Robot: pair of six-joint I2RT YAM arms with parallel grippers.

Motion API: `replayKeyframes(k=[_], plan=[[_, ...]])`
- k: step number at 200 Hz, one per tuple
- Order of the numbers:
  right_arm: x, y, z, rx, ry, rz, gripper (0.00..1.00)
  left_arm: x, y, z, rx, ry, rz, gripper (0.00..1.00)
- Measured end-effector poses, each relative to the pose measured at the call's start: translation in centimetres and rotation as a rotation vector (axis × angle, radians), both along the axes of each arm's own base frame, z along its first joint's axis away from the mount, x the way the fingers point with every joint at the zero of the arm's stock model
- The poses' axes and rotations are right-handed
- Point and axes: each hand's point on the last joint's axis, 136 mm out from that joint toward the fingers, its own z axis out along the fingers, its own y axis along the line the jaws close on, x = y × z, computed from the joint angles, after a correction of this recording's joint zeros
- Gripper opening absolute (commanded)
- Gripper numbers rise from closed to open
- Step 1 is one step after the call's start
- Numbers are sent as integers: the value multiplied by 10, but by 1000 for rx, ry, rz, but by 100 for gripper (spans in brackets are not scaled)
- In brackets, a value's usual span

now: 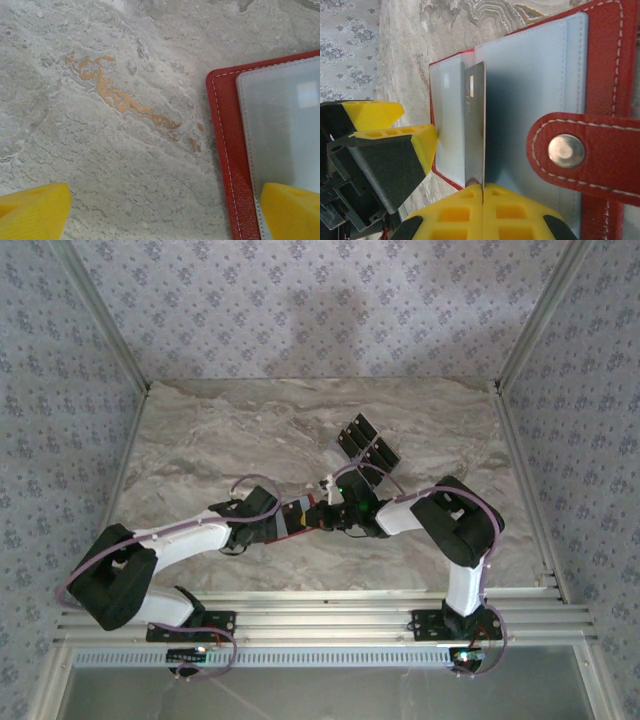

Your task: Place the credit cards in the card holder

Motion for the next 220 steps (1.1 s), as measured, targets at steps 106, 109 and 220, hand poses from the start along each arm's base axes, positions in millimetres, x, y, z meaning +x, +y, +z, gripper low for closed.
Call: replayKeyframes(k=[106,109,220], plan=[[2,10,-5,8,35,36,0,1,3,0,9,-6,8,97],[2,10,-5,8,36,36,0,1,3,0,9,-7,9,97],[6,7,-5,5,38,24,0,2,3,0,11,-8,9,97]])
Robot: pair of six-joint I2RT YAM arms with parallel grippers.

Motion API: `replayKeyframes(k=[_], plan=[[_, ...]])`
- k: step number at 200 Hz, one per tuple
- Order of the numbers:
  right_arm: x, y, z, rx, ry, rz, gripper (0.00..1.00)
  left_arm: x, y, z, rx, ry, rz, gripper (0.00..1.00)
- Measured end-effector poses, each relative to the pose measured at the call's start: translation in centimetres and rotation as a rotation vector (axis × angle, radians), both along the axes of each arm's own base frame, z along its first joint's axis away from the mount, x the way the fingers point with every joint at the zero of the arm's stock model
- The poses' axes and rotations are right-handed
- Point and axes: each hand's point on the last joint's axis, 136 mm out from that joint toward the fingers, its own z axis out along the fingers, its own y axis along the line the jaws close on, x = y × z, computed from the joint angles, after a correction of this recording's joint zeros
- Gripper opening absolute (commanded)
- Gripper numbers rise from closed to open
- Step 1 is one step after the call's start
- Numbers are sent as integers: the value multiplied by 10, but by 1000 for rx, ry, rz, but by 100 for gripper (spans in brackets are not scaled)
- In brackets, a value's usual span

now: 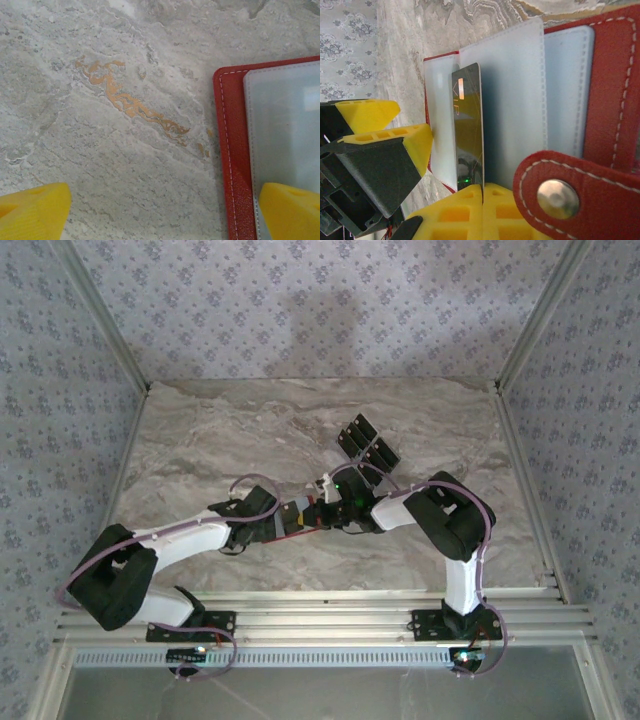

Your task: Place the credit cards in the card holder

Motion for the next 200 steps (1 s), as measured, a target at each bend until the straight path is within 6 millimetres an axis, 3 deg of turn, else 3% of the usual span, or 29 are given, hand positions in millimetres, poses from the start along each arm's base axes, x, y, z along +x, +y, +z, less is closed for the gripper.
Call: replayKeyframes(k=[200], plan=[[2,9,0,6,8,-6,0,0,0,0,-1,-1,0,97]])
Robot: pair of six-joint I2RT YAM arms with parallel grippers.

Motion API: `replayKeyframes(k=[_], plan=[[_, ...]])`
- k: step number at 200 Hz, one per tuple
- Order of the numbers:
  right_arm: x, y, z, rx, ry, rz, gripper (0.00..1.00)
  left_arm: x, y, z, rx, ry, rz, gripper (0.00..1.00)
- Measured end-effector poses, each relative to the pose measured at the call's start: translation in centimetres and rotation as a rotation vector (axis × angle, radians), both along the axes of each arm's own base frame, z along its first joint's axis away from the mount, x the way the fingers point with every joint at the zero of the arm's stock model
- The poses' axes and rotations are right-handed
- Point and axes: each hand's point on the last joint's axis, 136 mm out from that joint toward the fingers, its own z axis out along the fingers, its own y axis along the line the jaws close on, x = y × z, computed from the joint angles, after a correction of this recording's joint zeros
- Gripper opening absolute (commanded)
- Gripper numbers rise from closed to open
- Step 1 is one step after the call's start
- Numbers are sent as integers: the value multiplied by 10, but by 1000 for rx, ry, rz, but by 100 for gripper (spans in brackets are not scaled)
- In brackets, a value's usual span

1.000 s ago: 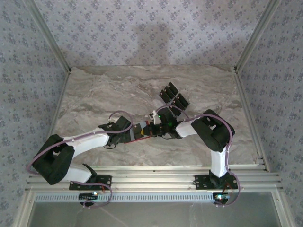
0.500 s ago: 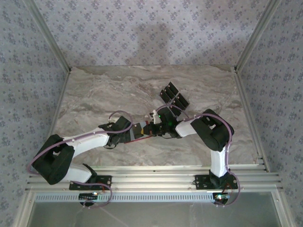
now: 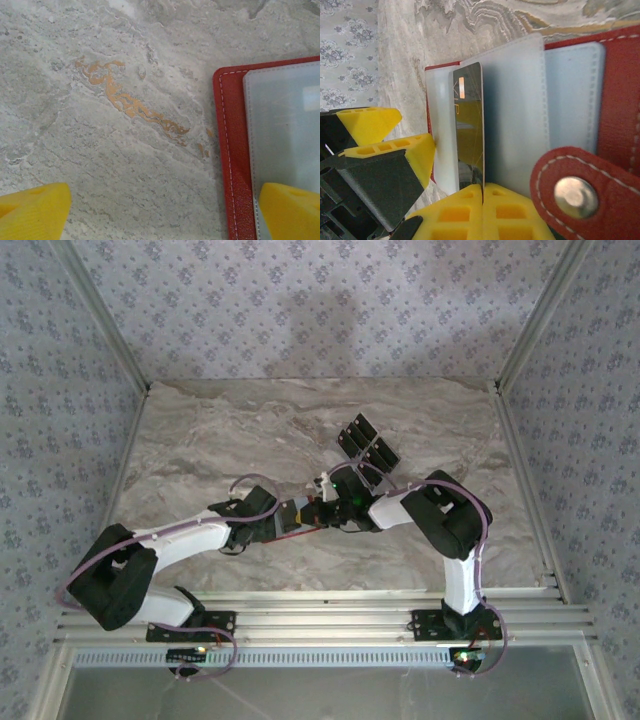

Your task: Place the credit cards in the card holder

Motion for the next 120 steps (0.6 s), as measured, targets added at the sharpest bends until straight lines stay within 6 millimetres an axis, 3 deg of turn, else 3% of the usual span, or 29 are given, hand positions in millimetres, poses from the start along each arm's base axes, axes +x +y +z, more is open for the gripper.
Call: replayKeyframes(k=[66,89,120], plan=[[-5,10,1,-8,5,22,0,0,0,-1,-2,-2,0,97],[-6,13,2,-18,10,32,30,0,0,-1,-2,-2,0,97],[-4,17,14,-34,-7,50,46,0,2,3,-24,0,12,98]])
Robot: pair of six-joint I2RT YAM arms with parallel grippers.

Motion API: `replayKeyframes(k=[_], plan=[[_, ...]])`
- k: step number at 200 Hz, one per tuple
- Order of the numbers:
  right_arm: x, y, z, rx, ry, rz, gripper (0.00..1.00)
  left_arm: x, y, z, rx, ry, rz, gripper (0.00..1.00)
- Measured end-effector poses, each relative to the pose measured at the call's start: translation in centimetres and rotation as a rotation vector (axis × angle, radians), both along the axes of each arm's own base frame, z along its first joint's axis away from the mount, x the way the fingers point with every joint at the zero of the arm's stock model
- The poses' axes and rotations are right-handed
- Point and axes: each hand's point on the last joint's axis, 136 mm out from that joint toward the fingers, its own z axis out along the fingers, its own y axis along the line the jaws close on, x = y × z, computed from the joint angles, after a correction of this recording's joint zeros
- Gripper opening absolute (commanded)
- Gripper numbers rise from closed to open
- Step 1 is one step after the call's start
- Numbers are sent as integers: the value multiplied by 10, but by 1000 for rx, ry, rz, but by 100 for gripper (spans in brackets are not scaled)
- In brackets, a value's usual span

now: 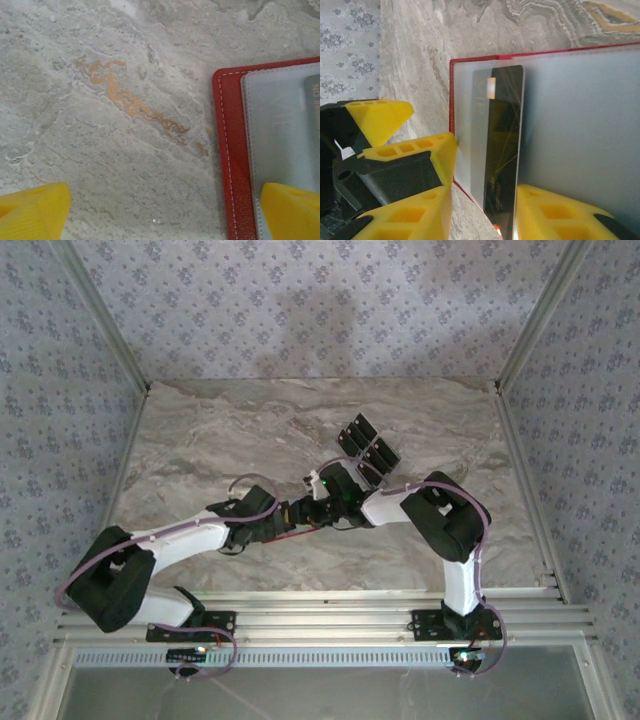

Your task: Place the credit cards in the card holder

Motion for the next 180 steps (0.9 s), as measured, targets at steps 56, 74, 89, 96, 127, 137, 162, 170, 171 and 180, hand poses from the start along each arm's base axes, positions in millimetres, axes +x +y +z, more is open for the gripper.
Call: replayKeyframes(k=[56,74,89,96,127,137,162,170,171,180], plan=[[6,-10,23,-97,-35,10,46,11,18,31,-111,-66,95,98],[13,-11,30,-134,-62,12,35,9,22,29,-109,-54,109,98],[18,-13,34,-182,-90,16,21,6,24,26,-101,-38,119,98],[21,-14,35,-206,-102,20,16,5,25,24,-98,-30,123,98],[32,-9,38,-294,-156,43,9,2,27,15,-84,0,145,98],[33,-8,34,-321,-163,52,8,0,28,12,-79,10,149,98],[30,-7,17,-388,-156,85,6,-5,32,8,-65,30,165,98],[28,-9,10,-410,-149,94,6,-6,33,7,-60,34,167,98],[27,-9,9,-412,-147,95,6,-6,33,7,-60,34,168,98],[25,-10,2,-435,-138,105,6,-6,33,7,-59,34,171,98]])
